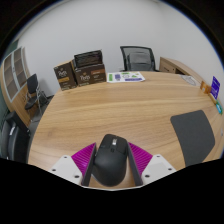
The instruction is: Arrange mouse
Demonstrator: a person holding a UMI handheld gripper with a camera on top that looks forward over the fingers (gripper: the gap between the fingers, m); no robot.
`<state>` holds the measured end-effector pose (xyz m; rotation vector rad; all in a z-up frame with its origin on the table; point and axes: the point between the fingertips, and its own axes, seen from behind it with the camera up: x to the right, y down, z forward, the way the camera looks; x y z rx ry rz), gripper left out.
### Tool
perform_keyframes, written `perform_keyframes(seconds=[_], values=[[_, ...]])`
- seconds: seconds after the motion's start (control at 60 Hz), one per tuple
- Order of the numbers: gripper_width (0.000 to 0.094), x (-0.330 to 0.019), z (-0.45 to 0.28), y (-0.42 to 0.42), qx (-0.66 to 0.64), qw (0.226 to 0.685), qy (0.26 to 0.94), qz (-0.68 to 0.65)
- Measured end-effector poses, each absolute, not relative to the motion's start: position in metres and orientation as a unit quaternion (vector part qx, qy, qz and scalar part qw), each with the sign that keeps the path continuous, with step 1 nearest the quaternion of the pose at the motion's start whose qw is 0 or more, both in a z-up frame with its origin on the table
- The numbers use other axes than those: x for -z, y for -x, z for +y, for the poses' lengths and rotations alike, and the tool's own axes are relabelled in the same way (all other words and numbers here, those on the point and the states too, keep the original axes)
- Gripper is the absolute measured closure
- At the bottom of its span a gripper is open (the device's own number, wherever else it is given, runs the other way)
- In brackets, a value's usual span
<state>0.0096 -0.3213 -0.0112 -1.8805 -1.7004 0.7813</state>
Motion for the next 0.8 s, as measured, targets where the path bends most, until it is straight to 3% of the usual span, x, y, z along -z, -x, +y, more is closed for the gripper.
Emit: perform_keyframes(seconds=[0.267,0.483,0.8], values=[[0.0531,0.013,-0.319,-0.014,-0.278,0.236,0.693,-0.621],[0.0571,0.005,-0.33,-0.03,-0.273,0.218,0.682,-0.643],[0.0572,-0.116,-0.273,-0.023,-0.307,0.252,0.665,-0.632]])
